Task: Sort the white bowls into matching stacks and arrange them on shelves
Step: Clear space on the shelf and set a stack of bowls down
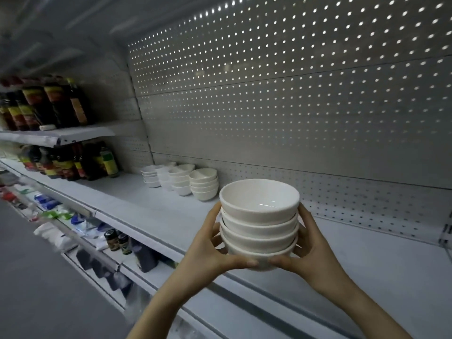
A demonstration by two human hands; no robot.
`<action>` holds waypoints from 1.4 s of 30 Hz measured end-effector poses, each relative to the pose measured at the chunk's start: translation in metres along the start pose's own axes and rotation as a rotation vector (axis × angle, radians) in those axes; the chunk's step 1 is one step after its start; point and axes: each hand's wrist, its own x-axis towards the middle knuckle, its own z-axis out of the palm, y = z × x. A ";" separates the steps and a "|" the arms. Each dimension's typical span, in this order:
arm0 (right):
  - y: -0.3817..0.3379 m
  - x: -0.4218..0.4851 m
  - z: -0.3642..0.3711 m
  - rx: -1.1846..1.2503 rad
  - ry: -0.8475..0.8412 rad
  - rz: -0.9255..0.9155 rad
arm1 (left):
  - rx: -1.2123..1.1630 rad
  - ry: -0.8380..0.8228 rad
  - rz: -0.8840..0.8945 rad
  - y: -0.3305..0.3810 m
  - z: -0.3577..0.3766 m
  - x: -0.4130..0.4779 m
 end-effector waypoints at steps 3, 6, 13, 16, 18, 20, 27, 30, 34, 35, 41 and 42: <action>0.011 0.011 0.030 -0.001 -0.001 0.030 | -0.009 -0.012 -0.015 -0.017 -0.030 -0.003; 0.023 0.026 0.055 -0.034 -0.032 0.047 | -0.016 -0.016 -0.035 -0.035 -0.057 -0.001; 0.061 0.075 0.091 -0.020 -0.091 0.112 | -0.062 -0.010 -0.092 -0.081 -0.103 0.026; 0.086 0.103 0.099 -0.020 -0.105 0.128 | -0.062 -0.034 -0.109 -0.104 -0.120 0.049; 0.102 0.124 0.104 -0.016 -0.107 0.136 | -0.059 -0.053 -0.124 -0.119 -0.131 0.069; 0.116 0.143 0.107 -0.007 -0.094 0.155 | -0.051 -0.078 -0.142 -0.135 -0.141 0.091; 0.160 0.199 0.106 0.011 -0.032 0.182 | -0.032 -0.200 -0.152 -0.185 -0.155 0.166; 0.179 0.212 0.104 -0.004 0.006 0.205 | -0.058 -0.252 -0.155 -0.208 -0.154 0.190; 0.204 0.224 0.097 -0.057 0.071 0.238 | -0.058 -0.296 -0.148 -0.234 -0.153 0.219; 0.210 0.228 0.096 -0.088 0.091 0.233 | -0.062 -0.296 -0.137 -0.238 -0.153 0.226; 0.223 0.253 0.088 -0.211 0.159 0.240 | -0.105 -0.389 -0.071 -0.259 -0.155 0.268; 0.223 0.257 0.088 -0.224 0.161 0.239 | -0.118 -0.388 -0.062 -0.261 -0.155 0.273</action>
